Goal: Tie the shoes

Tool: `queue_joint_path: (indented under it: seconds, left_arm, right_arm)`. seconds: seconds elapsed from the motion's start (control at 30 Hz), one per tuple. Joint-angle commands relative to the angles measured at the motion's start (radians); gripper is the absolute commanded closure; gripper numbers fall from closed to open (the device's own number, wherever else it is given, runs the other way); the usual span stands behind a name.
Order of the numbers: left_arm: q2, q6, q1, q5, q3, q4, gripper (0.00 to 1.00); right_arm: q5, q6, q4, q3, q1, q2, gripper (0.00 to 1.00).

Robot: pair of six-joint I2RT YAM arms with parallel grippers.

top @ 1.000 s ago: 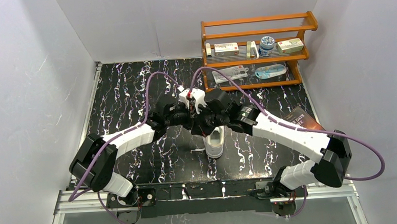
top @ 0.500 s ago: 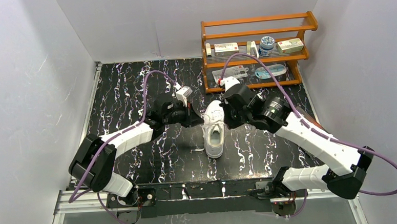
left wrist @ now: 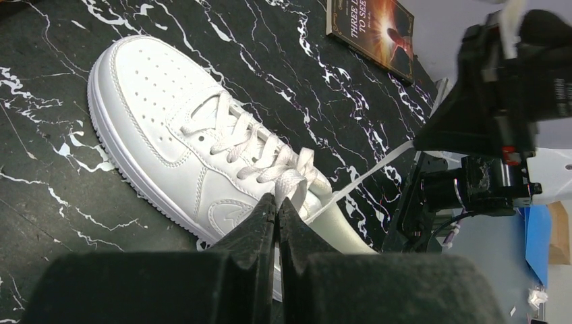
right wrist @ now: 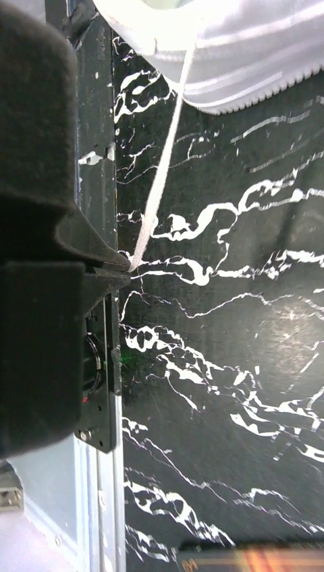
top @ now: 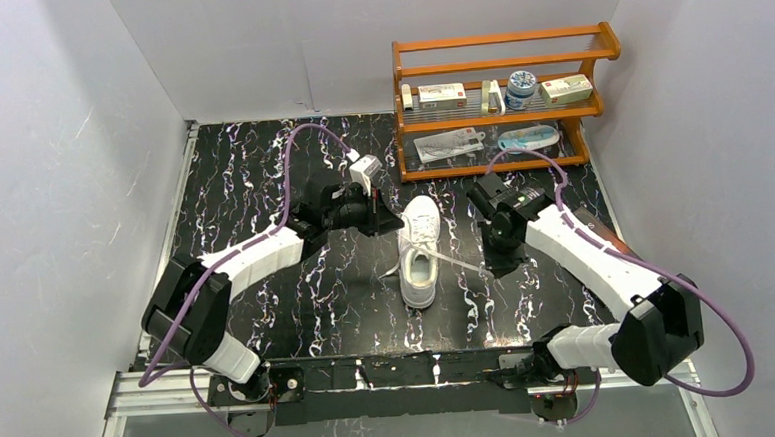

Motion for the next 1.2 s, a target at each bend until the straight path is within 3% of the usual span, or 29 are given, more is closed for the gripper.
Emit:
queue_joint_path:
  seconds: [0.0, 0.2, 0.33, 0.47, 0.6, 0.7, 0.83, 0.97, 1.17]
  left_arm:
    - [0.020, 0.009, 0.005, 0.047, 0.042, 0.003, 1.00]
    - [0.070, -0.050, 0.005, 0.077, 0.047, 0.047, 1.00]
    - [0.065, -0.072, 0.005, 0.068, 0.040, 0.070, 1.00]
    - [0.056, -0.076, 0.005, 0.061, 0.037, 0.058, 1.00]
    - [0.033, -0.076, 0.005, 0.045, 0.035, 0.036, 1.00]
    - [0.022, -0.080, 0.005, 0.035, 0.035, 0.020, 1.00]
    - [0.019, -0.079, 0.005, 0.038, 0.046, -0.006, 1.00]
    - [0.017, -0.074, 0.005, 0.043, 0.052, -0.022, 1.00]
    - [0.017, -0.072, 0.005, 0.044, 0.060, -0.043, 1.00]
  right_arm:
    - [-0.147, -0.024, 0.084, -0.070, -0.095, 0.005, 1.00]
    - [-0.189, -0.082, 0.184, -0.122, -0.124, 0.044, 1.00]
    - [-0.316, -0.083, 0.255, -0.205, -0.254, 0.031, 0.99]
    - [-0.386, -0.174, 0.368, -0.212, -0.258, 0.011, 0.70]
    - [-0.509, -0.369, 0.416, -0.121, -0.252, -0.026, 0.51]
    - [-0.675, -0.440, 0.618, -0.162, -0.233, -0.090, 0.37]
    - [-0.862, -0.459, 0.864, -0.238, -0.226, -0.122, 0.35]
    - [-0.869, -0.445, 1.071, -0.355, -0.237, -0.128, 0.37]
    - [-0.982, -0.475, 1.140, -0.423, -0.251, -0.043, 0.42]
